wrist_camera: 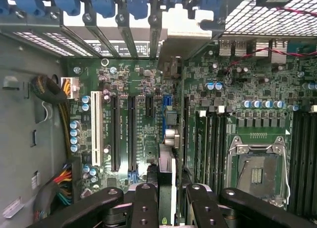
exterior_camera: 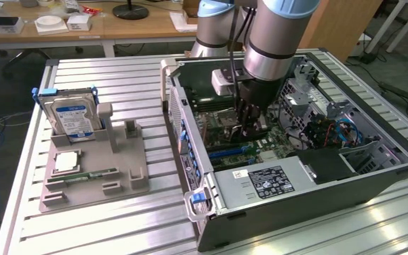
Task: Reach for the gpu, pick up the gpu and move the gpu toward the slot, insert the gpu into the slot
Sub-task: 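Insert the gpu into the slot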
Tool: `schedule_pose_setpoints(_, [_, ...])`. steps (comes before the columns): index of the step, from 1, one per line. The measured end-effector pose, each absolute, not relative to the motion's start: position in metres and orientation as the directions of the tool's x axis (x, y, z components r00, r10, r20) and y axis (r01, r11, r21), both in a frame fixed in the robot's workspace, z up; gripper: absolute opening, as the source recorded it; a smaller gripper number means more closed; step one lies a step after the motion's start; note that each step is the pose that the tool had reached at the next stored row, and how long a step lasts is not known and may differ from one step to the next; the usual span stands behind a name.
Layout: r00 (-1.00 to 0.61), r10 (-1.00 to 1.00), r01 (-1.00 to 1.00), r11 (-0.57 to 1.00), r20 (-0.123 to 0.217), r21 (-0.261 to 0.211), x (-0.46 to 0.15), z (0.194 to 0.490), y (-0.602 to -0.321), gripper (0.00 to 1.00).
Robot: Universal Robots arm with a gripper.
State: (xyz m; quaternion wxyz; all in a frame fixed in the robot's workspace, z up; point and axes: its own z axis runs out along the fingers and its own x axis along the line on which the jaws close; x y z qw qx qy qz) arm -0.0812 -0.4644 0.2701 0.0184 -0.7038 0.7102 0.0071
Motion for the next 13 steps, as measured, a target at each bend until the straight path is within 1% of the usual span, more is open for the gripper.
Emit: schedule_pose_setpoints(13, [-0.009, -0.999, -1.000, 0.010, -0.036, -0.015, -0.0856, 0.2593, -0.4667, 0.27])
